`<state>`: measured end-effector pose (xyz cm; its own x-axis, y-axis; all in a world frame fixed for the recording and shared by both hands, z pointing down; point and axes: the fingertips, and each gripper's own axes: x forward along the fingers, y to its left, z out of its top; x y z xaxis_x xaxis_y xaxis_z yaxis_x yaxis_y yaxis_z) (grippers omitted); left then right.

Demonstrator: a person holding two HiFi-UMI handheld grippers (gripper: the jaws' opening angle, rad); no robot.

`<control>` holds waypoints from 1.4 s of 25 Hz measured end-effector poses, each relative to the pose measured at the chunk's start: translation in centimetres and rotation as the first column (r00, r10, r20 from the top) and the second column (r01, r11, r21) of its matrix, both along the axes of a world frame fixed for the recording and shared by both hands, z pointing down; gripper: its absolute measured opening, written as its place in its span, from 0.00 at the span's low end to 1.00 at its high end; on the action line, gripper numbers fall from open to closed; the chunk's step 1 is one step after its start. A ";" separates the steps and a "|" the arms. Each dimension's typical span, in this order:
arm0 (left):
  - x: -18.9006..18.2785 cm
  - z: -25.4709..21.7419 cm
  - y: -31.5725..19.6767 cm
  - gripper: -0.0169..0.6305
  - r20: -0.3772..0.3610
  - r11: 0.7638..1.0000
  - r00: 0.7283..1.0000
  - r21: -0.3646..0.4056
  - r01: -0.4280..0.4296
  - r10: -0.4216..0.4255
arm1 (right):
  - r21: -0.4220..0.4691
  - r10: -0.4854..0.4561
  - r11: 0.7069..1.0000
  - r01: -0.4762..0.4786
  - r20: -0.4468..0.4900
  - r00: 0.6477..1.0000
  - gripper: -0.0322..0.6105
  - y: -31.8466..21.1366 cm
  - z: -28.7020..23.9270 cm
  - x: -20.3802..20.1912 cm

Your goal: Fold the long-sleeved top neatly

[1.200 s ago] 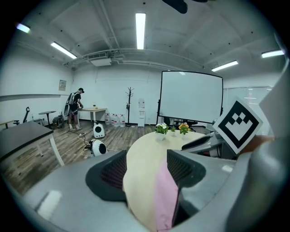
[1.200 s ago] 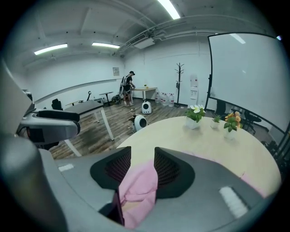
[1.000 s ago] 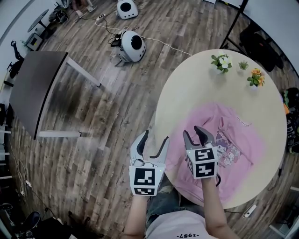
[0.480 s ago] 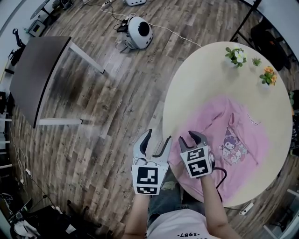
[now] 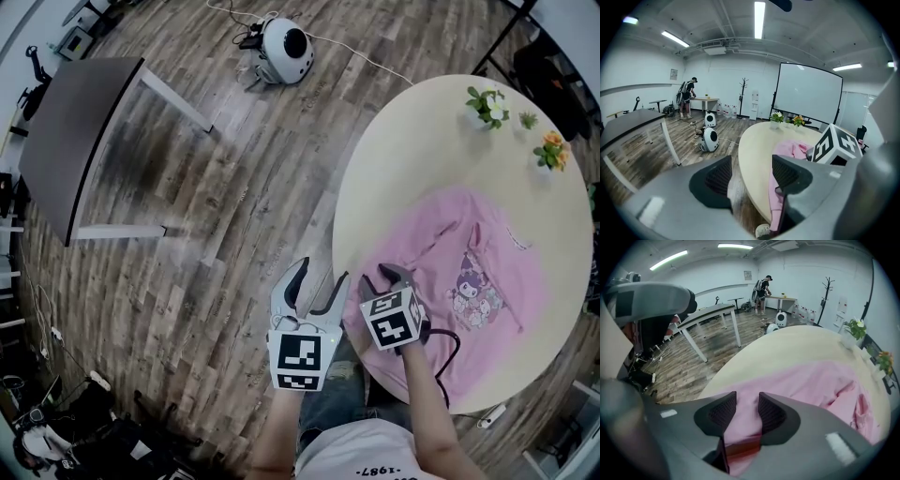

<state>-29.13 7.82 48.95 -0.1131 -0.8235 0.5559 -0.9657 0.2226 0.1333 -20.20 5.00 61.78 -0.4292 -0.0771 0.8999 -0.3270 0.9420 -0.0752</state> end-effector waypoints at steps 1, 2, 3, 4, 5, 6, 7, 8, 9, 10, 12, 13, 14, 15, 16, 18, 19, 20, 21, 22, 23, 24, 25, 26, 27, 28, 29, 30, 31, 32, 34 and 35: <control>0.0 0.2 0.1 0.45 -0.002 1.000 1.000 -0.003 0.000 0.000 | 0.004 -0.004 1.000 0.004 -0.004 1.000 0.32 0.0 0.1 0.0; 0.0 0.3 0.1 0.45 -0.004 1.000 1.000 -0.006 0.001 -0.001 | 0.006 -0.007 1.000 0.007 -0.008 1.000 0.32 -0.1 0.1 -0.1; 0.0 0.5 0.2 0.45 -0.006 1.000 1.000 -0.009 0.001 -0.001 | 0.009 -0.008 1.000 0.009 -0.009 1.000 0.31 -0.1 0.1 -0.1; 0.0 0.6 0.2 0.45 -0.008 1.000 1.000 -0.011 0.002 -0.002 | 0.015 -0.008 1.000 0.008 -0.010 1.000 0.30 -0.3 0.1 -0.2; 0.0 0.7 0.2 0.45 -0.010 1.000 1.000 -0.013 0.002 -0.003 | 0.024 -0.003 1.000 0.004 -0.009 1.000 0.27 -0.5 0.1 -0.2; -0.1 0.7 0.2 0.45 -0.011 1.000 1.000 -0.014 0.003 -0.003 | 0.034 0.004 0.999 -0.004 -0.009 1.000 0.23 -0.7 0.1 -0.2; -0.1 0.7 0.2 0.45 -0.011 1.000 1.000 -0.015 0.002 -0.002 | 0.042 0.015 0.999 -0.014 -0.009 1.000 0.19 -1.0 0.1 -0.1; -0.1 0.7 0.2 0.45 -0.011 1.000 1.000 -0.015 0.000 0.000 | 0.044 0.026 0.999 -0.026 -0.010 1.000 0.15 -1.2 0.1 -0.1; -0.1 0.6 0.2 0.45 -0.010 1.000 1.000 -0.015 -0.002 0.002 | 0.040 0.038 0.998 -0.037 -0.010 0.999 0.13 -1.3 0.1 -0.1; -0.1 0.6 0.2 0.45 -0.009 1.000 1.000 -0.014 -0.005 0.004 | 0.033 0.048 0.998 -0.047 -0.010 0.999 0.13 -1.3 0.1 -0.1; -0.2 0.4 0.1 0.45 -0.008 1.000 1.000 -0.014 -0.008 0.008 | 0.015 0.064 0.998 -0.064 -0.008 0.998 0.13 -1.3 0.1 -0.1; -0.2 0.3 0.0 0.45 -0.007 1.000 1.000 -0.013 -0.009 0.009 | 0.005 0.073 0.997 -0.073 -0.005 0.997 0.13 -1.2 0.1 -0.1; -0.1 0.2 -0.1 0.45 -0.006 1.000 1.000 -0.011 -0.012 0.011 | -0.004 0.084 0.996 -0.084 0.001 0.996 0.13 -1.2 0.0 -0.1; -0.1 -0.1 -0.3 0.45 -0.004 1.000 1.000 -0.007 -0.015 0.015 | -0.010 0.097 0.995 -0.097 0.011 0.995 0.13 -1.3 -0.3 -0.2; 0.0 -0.3 -0.6 0.45 -0.001 1.000 1.000 -0.001 -0.021 0.021 | -0.012 0.111 0.994 -0.111 0.027 0.993 0.13 -1.5 -0.8 -0.2; 0.0 -1.0 -1.5 0.44 0.007 0.999 0.999 0.016 -0.037 0.037 | -0.008 0.144 0.990 -0.144 0.066 0.987 0.12 -2.2 -2.2 -0.5; 0.1 -1.4 -1.9 0.44 0.010 0.999 0.999 0.024 -0.046 0.046 | -0.004 0.161 0.987 -0.161 0.088 0.983 0.12 -2.7 -3.0 -0.6; 0.2 -1.7 -2.4 0.44 0.013 0.998 0.998 0.031 -0.057 0.056 | 0.000 0.179 0.984 -0.181 0.111 0.977 0.12 -3.3 -4.0 -0.7; 0.4 -2.1 -2.8 0.44 0.017 0.997 0.998 0.038 -0.069 0.068 | 0.002 0.200 0.979 -0.202 0.138 0.970 0.12 -3.9 -4.9 -0.7; 0.6 -2.3 -3.2 0.44 0.020 0.996 0.996 0.044 -0.082 0.081 | 0.002 0.223 0.974 -0.227 0.169 0.960 0.12 -4.6 -6.0 -0.7; 0.9 -2.6 -3.6 0.44 0.022 0.994 0.995 0.050 -0.095 0.094 | 0.000 0.249 0.967 -0.254 0.203 0.947 0.12 -5.4 -7.0 -0.7; 1.2 -2.8 -4.0 0.44 0.024 0.993 0.994 0.056 -0.108 0.107 | 0.001 0.273 0.960 -0.281 0.236 0.933 0.12 -6.4 -8.0 -0.5; 1.5 -2.9 -4.4 0.44 0.025 0.991 0.992 0.061 -0.121 0.120 | 0.007 0.295 0.952 -0.307 0.266 0.918 0.12 -7.4 -9.0 -0.2; 1.9 -3.0 -4.8 0.44 0.028 0.989 0.991 0.065 -0.136 0.134 | 0.018 0.313 0.943 -0.333 0.294 0.903 0.12 -8.4 -10.1 0.1; 2.3 -3.2 -5.3 0.44 0.032 0.986 0.988 0.069 -0.152 0.150 | 0.033 0.329 0.933 -0.358 0.318 0.889 0.12 -9.4 -11.1 0.6; 2.7 -3.4 -5.7 0.44 0.036 0.983 0.985 0.074 -0.170 0.168 | 0.053 0.343 0.923 -0.382 0.339 0.876 0.12 -10.4 -12.2 1.1; 3.1 -3.7 -6.1 0.44 0.041 0.979 0.982 0.078 -0.189 0.186 | 0.072 0.356 0.911 -0.406 0.358 0.863 0.12 -11.3 -13.3 1.7; 3.5 -4.0 -6.5 0.44 0.046 0.975 0.978 0.083 -0.208 0.204 | 0.088 0.369 0.899 -0.429 0.374 0.850 0.12 -12.1 -14.3 2.3; 3.9 -4.3 -6.8 0.44 0.050 0.970 0.974 0.088 -0.225 0.221 | 0.098 0.384 0.886 -0.452 0.391 0.837 0.12 -12.9 -15.3 3.0; 4.4 -4.5 -7.1 0.44 0.053 0.966 0.970 0.092 -0.240 0.236 | 0.106 0.398 0.874 -0.475 0.406 0.823 0.12 -13.7 -16.1 3.7; 5.2 -4.9 -7.8 0.44 0.056 0.958 0.963 0.100 -0.268 0.264 | 0.122 0.421 0.849 -0.514 0.432 0.798 0.12 -15.0 -17.5 5.1; 5.7 -5.1 -8.1 0.44 0.057 0.954 0.959 0.103 -0.282 0.277 | 0.134 0.427 0.838 -0.529 0.440 0.790 0.12 -15.6 -18.2 5.8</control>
